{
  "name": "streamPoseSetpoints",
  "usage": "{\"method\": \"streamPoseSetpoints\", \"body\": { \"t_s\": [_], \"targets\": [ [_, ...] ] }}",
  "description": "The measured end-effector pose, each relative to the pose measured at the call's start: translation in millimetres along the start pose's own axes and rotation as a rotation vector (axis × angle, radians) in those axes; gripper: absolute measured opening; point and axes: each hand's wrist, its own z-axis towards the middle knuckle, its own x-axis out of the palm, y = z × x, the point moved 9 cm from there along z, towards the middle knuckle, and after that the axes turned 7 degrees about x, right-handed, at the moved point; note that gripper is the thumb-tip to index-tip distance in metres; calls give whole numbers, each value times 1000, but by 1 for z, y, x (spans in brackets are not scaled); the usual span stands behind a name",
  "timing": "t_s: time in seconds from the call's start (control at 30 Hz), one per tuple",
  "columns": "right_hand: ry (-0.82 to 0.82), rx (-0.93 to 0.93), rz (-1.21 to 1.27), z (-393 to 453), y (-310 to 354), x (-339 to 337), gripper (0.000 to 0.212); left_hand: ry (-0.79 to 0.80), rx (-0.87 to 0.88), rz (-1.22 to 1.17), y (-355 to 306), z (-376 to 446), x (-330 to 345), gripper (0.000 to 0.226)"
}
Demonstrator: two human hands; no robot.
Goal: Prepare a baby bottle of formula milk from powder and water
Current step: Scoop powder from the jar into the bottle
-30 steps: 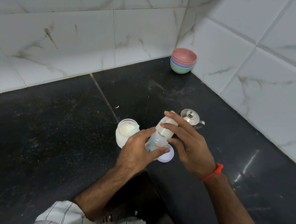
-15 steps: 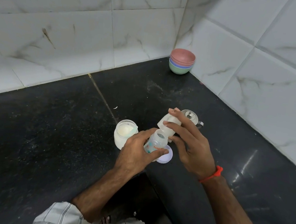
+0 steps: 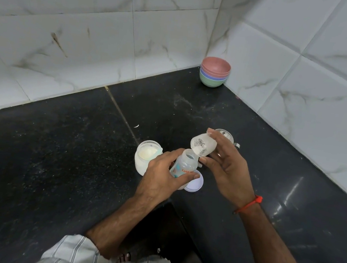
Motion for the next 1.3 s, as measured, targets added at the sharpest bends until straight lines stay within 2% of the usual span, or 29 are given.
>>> {"method": "streamPoseSetpoints", "body": {
  "t_s": [0.1, 0.17, 0.23, 0.3, 0.6, 0.7, 0.8, 0.9, 1.03, 1.17, 1.3],
  "targets": [
    [-13, -97, -119, -2, 10, -1, 55, -14, -6, 14, 0, 0, -1, 69],
    [-6, -204, -321, -3, 21, 1, 53, -14, 2, 4, 0, 0, -1, 68],
    [50, -349, -549, -8, 33, 12, 51, -18, 13, 1, 1, -1, 0, 69],
    [102, -445, -628, -13, 40, 21, 46, -29, 3, 17, 1, -2, 0, 71],
    [32, -493, -593, -20, 53, 20, 36, -39, 42, -22, -6, -2, -4, 70],
    [50, -466, -581, -18, 53, 22, 41, -47, 50, -24, -6, -2, -5, 71],
    [-8, -435, -554, -17, 50, 16, 43, -50, 43, -37, -6, -3, -6, 68],
    [45, -411, -550, -17, 47, 19, 47, -51, 31, -21, -4, -3, -6, 71],
    [-81, -404, -497, -19, 52, 7, 42, -55, 33, -37, -5, -5, -6, 68],
    [27, -353, -449, -16, 46, 14, 49, -39, 44, -33, -6, -6, -6, 66],
    [-85, -366, -390, -17, 49, 4, 45, -44, 55, -38, -8, -6, -9, 64]
  ]
}}
